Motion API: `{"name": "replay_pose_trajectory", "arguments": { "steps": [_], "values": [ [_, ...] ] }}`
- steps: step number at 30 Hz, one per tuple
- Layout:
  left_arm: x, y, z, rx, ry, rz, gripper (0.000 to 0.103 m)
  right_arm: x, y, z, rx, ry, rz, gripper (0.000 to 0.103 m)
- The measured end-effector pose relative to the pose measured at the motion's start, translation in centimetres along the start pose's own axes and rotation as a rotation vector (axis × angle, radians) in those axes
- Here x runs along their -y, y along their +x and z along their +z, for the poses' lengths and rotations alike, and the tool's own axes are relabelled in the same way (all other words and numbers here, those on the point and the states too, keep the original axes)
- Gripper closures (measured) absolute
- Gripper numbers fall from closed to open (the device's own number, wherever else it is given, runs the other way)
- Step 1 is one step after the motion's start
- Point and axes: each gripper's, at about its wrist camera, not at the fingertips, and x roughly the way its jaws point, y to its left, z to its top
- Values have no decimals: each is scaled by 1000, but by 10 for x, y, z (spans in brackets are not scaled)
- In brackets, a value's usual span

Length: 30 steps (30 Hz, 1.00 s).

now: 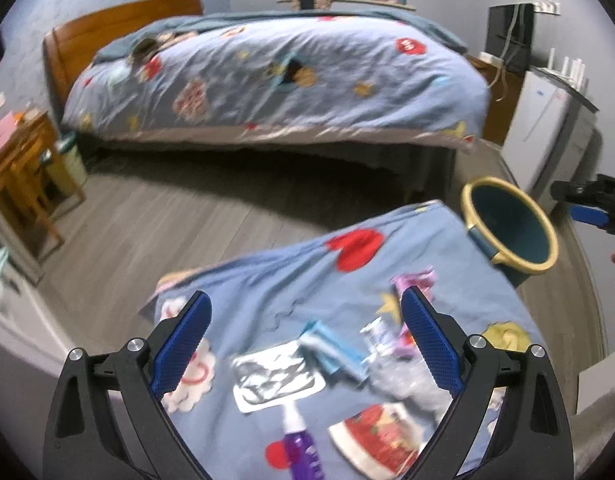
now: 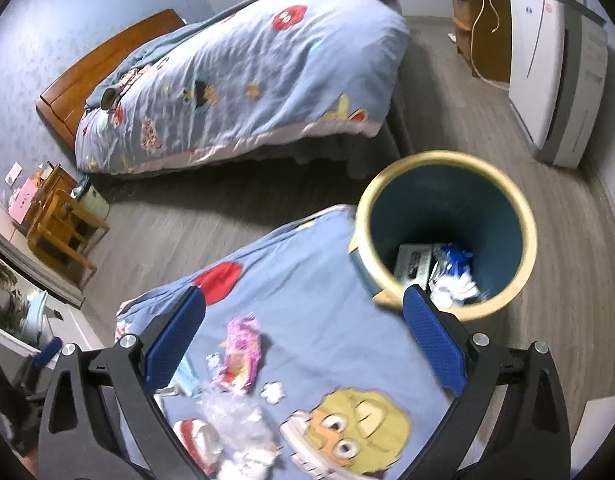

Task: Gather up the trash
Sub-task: 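Move both tools back over the remaining trash on the bed cover, then grasp purple spray bottle with left tool while right tool grasps clear plastic bag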

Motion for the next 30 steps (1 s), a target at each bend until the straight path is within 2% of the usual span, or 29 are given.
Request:
{"name": "replay_pose_trajectory", "arguments": {
  "steps": [3,6,8,14,19,25,30],
  "values": [
    [-13,7,-7,-25,-29,-3,8,-16,10,-18,-48,24,2,6],
    [-20,14,-14,-50,-34,8,8,-31,21,-37,-97,-4,-53,6],
    [-23,22,-22,-82,-53,9,8,-37,26,-48,-117,-15,-84,6],
    [-30,53,-43,-202,-80,42,8,-38,36,-71,-161,74,-100,6],
    [-46,69,-61,-323,-128,73,8,-55,54,-86,-212,-8,-144,6],
    [-51,80,-78,-408,-120,82,8,-61,72,-99,-283,-16,-129,6],
    [-51,88,-84,-459,-129,85,8,-71,84,-110,-323,-84,-141,6]
  ]
}}
